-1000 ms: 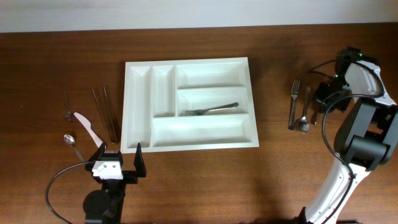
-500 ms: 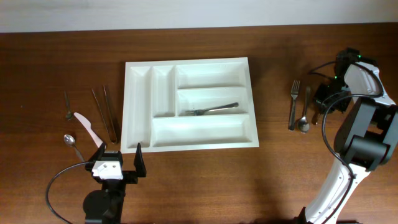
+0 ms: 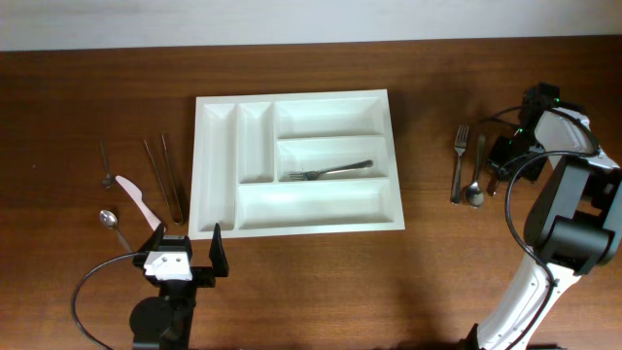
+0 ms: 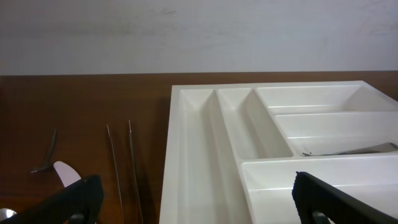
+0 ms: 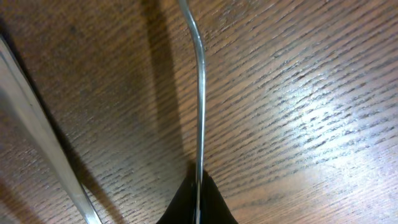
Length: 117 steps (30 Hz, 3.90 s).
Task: Pack container
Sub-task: 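Lower the right gripper onto the right cutlery and grasp a spoon, then place the spoon with the right gripper in the tray's upper-right compartment, then return the right gripper to the right cutlery and grasp another spoon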
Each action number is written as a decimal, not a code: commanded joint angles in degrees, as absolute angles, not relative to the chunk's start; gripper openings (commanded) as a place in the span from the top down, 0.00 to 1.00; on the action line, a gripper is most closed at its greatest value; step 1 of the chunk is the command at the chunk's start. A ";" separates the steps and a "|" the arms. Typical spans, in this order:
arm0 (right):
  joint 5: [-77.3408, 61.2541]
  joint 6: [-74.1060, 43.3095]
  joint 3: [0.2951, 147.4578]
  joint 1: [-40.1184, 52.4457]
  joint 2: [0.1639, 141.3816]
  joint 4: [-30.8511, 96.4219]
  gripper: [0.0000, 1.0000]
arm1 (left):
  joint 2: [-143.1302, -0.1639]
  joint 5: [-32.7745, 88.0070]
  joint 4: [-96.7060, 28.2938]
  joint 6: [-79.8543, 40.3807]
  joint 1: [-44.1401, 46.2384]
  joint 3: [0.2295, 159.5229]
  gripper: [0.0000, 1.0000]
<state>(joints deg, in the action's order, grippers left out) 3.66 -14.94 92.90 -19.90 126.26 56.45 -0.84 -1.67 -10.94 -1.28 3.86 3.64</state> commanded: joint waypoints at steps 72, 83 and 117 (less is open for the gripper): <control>-24.84 53.12 113.73 13.47 131.61 48.21 0.17 | -0.30 -1.23 -10.79 -0.38 3.97 3.20 0.01; -22.33 7.11 130.21 9.78 131.09 61.67 0.01 | -0.30 -1.21 -10.79 -0.38 3.97 3.20 0.01; 9.45 -22.92 105.38 -11.42 131.20 77.41 0.08 | -0.30 -1.21 -10.79 -0.38 3.97 3.20 0.01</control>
